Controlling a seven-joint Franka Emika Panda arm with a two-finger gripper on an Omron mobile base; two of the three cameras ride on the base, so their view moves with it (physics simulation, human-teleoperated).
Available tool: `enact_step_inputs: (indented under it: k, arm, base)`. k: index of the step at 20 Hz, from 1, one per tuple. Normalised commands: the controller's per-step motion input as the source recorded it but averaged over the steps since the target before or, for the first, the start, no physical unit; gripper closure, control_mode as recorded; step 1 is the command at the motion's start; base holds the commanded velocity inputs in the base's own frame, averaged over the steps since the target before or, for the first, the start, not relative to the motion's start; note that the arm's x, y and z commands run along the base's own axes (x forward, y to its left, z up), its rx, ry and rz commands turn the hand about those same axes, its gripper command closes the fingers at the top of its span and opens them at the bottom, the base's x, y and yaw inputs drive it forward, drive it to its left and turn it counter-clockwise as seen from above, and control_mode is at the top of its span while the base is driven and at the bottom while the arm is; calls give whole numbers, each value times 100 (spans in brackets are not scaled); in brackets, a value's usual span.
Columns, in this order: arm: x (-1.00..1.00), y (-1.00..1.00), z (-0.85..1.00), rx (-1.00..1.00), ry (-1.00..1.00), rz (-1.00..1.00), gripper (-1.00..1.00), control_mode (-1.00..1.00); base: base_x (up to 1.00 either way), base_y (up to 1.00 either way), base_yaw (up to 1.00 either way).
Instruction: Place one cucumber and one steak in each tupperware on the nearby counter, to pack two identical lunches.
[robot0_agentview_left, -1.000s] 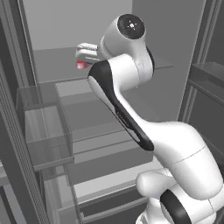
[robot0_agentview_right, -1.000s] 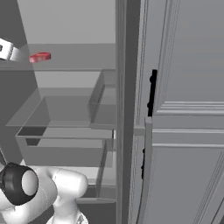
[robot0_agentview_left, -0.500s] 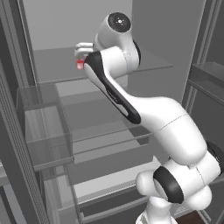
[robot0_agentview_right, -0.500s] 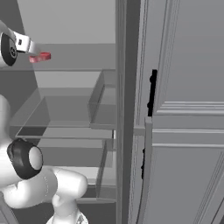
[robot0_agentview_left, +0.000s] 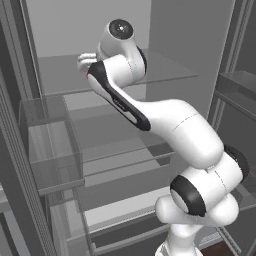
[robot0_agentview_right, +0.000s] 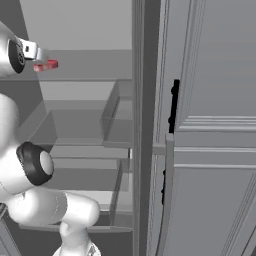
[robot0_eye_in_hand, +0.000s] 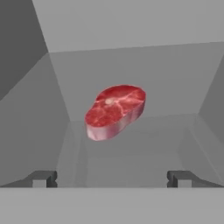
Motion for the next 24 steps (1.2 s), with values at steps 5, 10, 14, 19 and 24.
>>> enact_step_inputs:
  k: [5, 10, 14, 19, 24]
  arm:
    - [48, 43, -25, 0, 0, -1, -100, -100]
    - [49, 25, -6, 0, 4, -1, -100, -100]
    - [35, 2, -2, -1, 3, 0, -100, -100]
    - [33, 0, -20, -6, 4, 0, -100, -100]
    - [1, 0, -30, -5, 1, 0, -100, -100]
  base:
    - [0, 0, 0]
    - [0, 0, 0]
    - [0, 0, 0]
    - [0, 0, 0]
    - [0, 0, 0]
